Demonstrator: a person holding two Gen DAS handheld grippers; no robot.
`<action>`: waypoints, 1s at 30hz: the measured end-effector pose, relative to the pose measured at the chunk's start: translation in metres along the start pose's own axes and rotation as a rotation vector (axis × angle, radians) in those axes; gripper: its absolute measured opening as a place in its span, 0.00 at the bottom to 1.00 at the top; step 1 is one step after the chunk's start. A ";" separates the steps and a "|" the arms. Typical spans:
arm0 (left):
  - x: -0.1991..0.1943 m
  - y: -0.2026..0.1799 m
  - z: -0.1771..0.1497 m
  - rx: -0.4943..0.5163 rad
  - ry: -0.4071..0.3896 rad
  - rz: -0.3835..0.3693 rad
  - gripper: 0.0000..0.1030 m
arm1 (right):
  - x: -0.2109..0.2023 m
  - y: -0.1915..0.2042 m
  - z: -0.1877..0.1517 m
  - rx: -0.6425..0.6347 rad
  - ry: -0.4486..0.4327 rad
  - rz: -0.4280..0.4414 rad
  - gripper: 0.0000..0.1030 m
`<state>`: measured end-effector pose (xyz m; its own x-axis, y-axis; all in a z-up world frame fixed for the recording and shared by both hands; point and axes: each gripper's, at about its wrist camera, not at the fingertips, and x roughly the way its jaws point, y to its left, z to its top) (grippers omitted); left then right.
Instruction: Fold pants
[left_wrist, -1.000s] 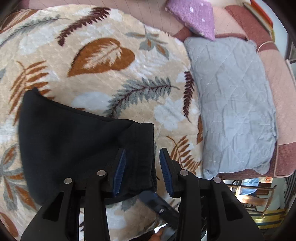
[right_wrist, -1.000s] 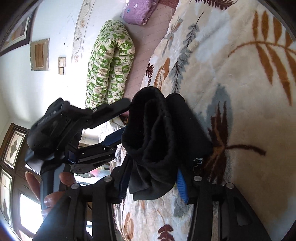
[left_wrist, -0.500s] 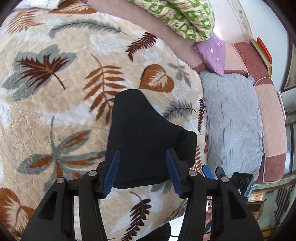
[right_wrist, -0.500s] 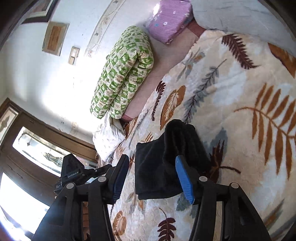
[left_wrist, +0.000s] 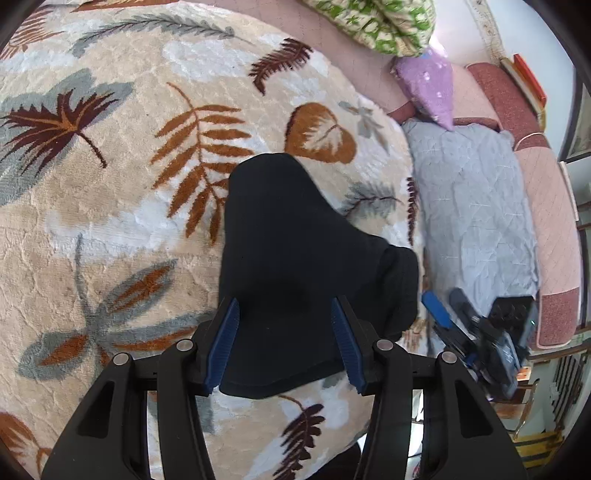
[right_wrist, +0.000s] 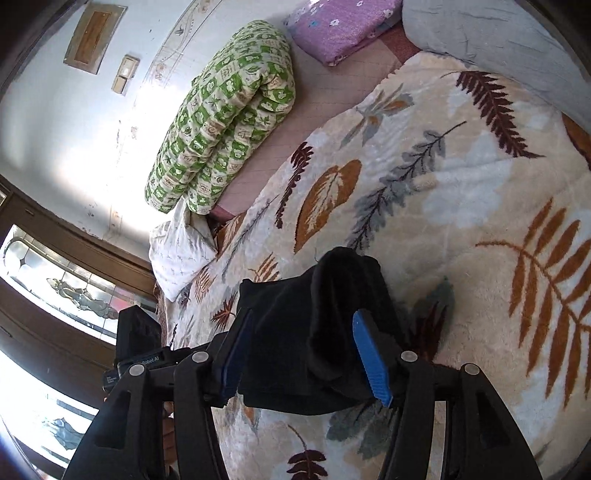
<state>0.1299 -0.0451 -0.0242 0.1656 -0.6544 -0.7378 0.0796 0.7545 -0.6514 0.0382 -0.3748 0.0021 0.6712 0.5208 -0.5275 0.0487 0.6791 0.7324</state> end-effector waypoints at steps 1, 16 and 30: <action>-0.004 -0.005 -0.004 0.010 -0.008 -0.020 0.49 | 0.003 0.005 0.005 -0.025 0.008 -0.017 0.57; 0.067 -0.060 -0.070 -0.298 0.017 -0.215 0.58 | 0.063 -0.012 0.044 -0.113 0.199 -0.103 0.52; 0.100 -0.051 -0.067 -0.543 -0.001 -0.180 0.58 | 0.057 -0.048 0.054 -0.030 0.217 0.002 0.59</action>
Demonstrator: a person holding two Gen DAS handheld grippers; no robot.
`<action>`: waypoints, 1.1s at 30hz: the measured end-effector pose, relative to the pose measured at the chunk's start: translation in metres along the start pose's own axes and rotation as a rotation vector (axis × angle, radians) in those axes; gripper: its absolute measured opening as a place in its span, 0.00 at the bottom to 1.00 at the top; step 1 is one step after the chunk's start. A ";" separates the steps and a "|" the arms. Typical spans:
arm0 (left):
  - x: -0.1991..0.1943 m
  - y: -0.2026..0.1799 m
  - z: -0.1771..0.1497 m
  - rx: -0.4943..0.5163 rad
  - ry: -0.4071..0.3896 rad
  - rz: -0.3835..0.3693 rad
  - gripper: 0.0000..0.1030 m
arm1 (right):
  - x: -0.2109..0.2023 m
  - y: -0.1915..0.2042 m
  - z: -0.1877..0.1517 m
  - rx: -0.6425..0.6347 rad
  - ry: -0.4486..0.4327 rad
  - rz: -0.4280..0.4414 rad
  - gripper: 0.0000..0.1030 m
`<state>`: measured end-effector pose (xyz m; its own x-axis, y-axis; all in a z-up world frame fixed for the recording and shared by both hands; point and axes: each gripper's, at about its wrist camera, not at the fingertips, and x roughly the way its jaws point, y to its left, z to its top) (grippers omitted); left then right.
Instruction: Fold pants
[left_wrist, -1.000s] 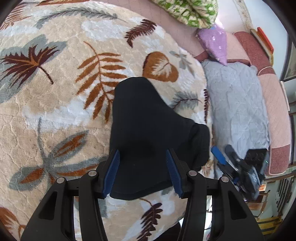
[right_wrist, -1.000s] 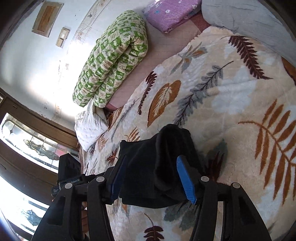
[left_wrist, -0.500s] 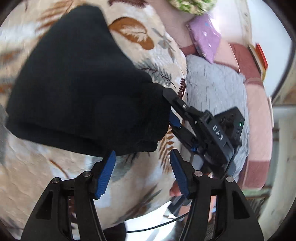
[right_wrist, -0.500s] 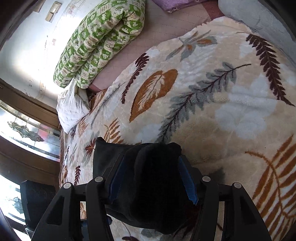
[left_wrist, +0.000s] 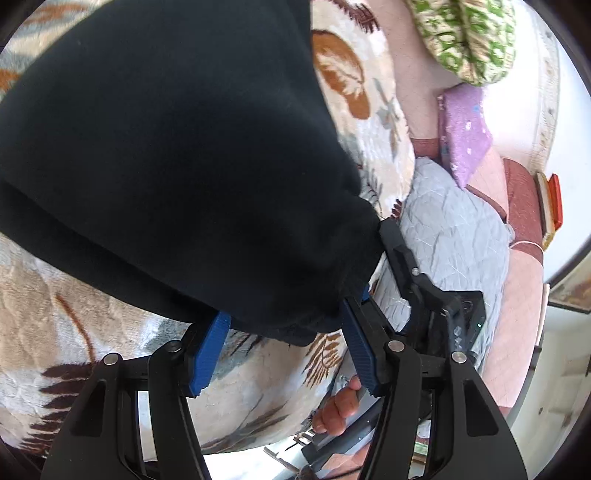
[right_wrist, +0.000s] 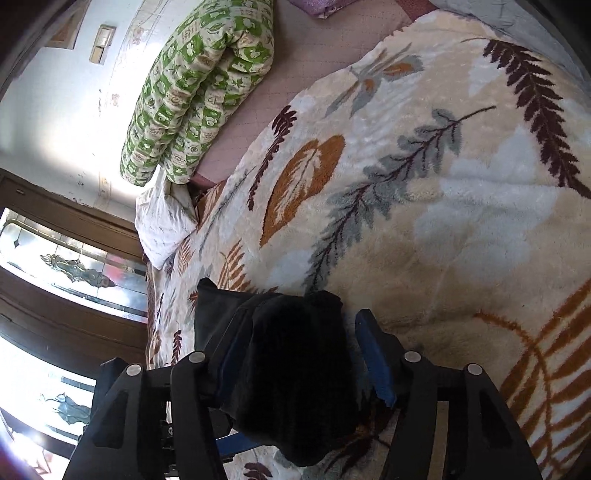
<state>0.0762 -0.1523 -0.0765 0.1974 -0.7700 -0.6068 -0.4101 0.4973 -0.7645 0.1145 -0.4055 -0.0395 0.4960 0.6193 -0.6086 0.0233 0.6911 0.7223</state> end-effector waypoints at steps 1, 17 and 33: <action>0.004 0.001 0.000 -0.002 0.009 0.008 0.57 | 0.004 0.000 0.001 -0.001 0.015 0.015 0.59; 0.040 -0.005 -0.005 0.109 0.114 0.065 0.46 | 0.026 0.000 0.010 -0.149 -0.005 -0.074 0.19; -0.128 -0.022 0.053 0.472 -0.057 0.171 0.67 | -0.036 0.023 -0.018 -0.079 -0.068 -0.059 0.47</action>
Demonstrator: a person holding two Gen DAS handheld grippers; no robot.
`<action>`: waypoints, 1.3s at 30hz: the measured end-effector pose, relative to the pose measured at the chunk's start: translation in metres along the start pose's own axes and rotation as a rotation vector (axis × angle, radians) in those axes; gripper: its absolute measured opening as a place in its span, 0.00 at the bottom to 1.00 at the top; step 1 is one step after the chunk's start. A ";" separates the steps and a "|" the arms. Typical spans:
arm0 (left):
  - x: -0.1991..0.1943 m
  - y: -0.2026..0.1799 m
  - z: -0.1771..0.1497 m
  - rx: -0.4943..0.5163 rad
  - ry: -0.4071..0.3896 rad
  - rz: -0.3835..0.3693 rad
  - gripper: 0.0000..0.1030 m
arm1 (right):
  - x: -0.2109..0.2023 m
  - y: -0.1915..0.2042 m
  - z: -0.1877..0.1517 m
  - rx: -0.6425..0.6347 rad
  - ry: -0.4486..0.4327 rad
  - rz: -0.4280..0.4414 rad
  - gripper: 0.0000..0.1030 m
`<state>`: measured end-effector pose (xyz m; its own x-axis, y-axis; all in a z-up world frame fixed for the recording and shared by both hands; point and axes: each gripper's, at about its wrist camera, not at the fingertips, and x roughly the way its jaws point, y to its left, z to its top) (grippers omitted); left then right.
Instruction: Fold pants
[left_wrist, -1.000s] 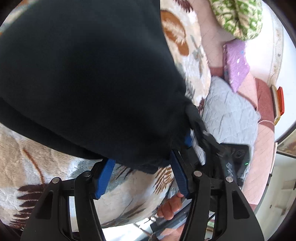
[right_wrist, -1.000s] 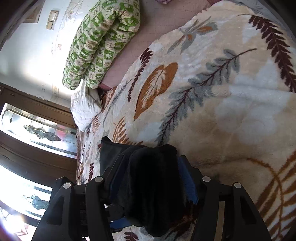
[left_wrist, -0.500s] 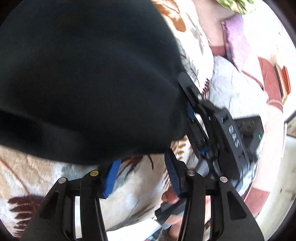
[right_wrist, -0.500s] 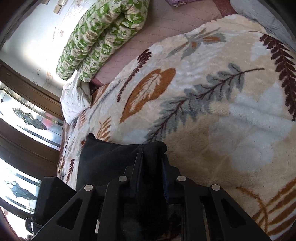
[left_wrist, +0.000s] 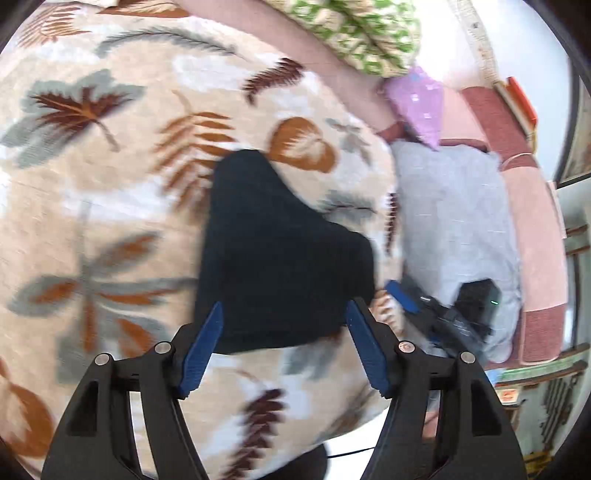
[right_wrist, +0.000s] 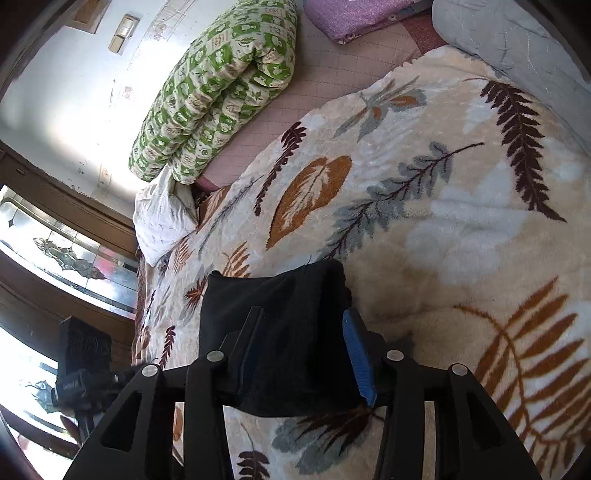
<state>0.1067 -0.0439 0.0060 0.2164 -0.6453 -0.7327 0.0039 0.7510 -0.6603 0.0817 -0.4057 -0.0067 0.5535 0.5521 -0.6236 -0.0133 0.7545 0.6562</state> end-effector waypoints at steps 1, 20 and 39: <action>0.006 0.006 0.007 -0.014 0.018 0.000 0.67 | -0.003 0.002 -0.003 0.000 0.001 0.001 0.49; 0.061 0.029 0.025 0.102 0.131 0.117 0.67 | 0.034 -0.007 -0.005 0.043 0.057 -0.049 0.66; 0.083 0.002 0.006 0.282 -0.019 0.274 0.67 | 0.072 -0.019 -0.016 -0.036 0.190 0.056 0.76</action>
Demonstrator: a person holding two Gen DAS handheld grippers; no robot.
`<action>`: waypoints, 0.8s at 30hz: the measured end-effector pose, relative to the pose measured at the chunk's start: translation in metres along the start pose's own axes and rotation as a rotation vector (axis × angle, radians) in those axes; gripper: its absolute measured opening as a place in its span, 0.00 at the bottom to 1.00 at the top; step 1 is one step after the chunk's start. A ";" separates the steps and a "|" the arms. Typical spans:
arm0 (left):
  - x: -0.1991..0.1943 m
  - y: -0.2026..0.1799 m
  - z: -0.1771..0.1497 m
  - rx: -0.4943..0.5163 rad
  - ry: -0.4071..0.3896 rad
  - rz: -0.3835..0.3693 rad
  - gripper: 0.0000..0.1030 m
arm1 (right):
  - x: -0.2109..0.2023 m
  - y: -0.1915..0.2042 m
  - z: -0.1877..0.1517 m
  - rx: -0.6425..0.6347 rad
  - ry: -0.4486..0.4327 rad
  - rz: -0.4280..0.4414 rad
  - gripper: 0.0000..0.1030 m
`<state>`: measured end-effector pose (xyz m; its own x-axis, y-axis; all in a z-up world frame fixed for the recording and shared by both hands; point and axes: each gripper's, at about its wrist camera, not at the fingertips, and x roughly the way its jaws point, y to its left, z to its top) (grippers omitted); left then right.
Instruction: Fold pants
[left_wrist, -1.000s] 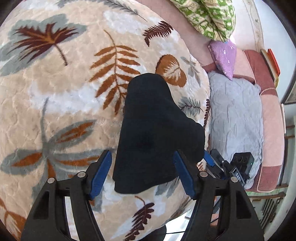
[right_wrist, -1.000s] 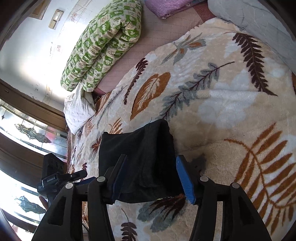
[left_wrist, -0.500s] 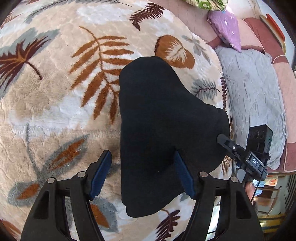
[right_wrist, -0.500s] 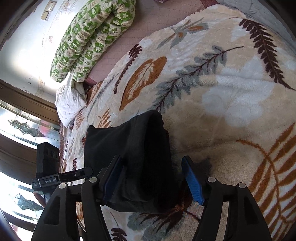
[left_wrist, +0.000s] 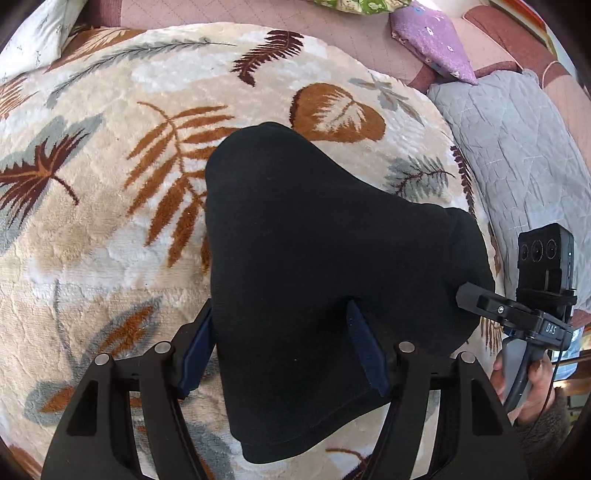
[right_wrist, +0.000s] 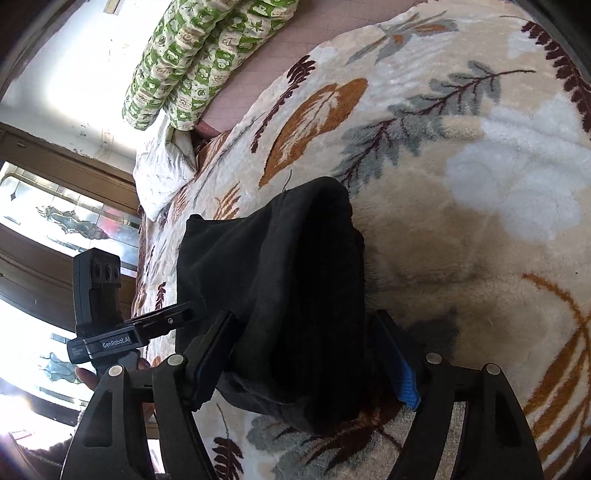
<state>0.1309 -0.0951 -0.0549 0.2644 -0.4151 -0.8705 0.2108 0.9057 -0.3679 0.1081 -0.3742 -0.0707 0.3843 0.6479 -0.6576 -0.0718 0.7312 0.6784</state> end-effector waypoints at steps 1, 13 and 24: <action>0.000 0.000 0.000 0.000 -0.004 0.001 0.67 | 0.000 0.000 -0.001 -0.002 -0.002 0.012 0.79; -0.015 0.007 -0.002 -0.050 -0.072 -0.161 0.19 | -0.003 0.013 -0.012 -0.072 -0.057 -0.076 0.39; -0.084 0.068 -0.027 -0.147 -0.143 -0.198 0.18 | -0.005 0.082 -0.027 -0.134 -0.085 -0.006 0.33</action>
<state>0.0973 0.0033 -0.0156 0.3640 -0.5837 -0.7258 0.1353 0.8041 -0.5788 0.0757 -0.3112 -0.0207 0.4616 0.6272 -0.6273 -0.1889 0.7605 0.6213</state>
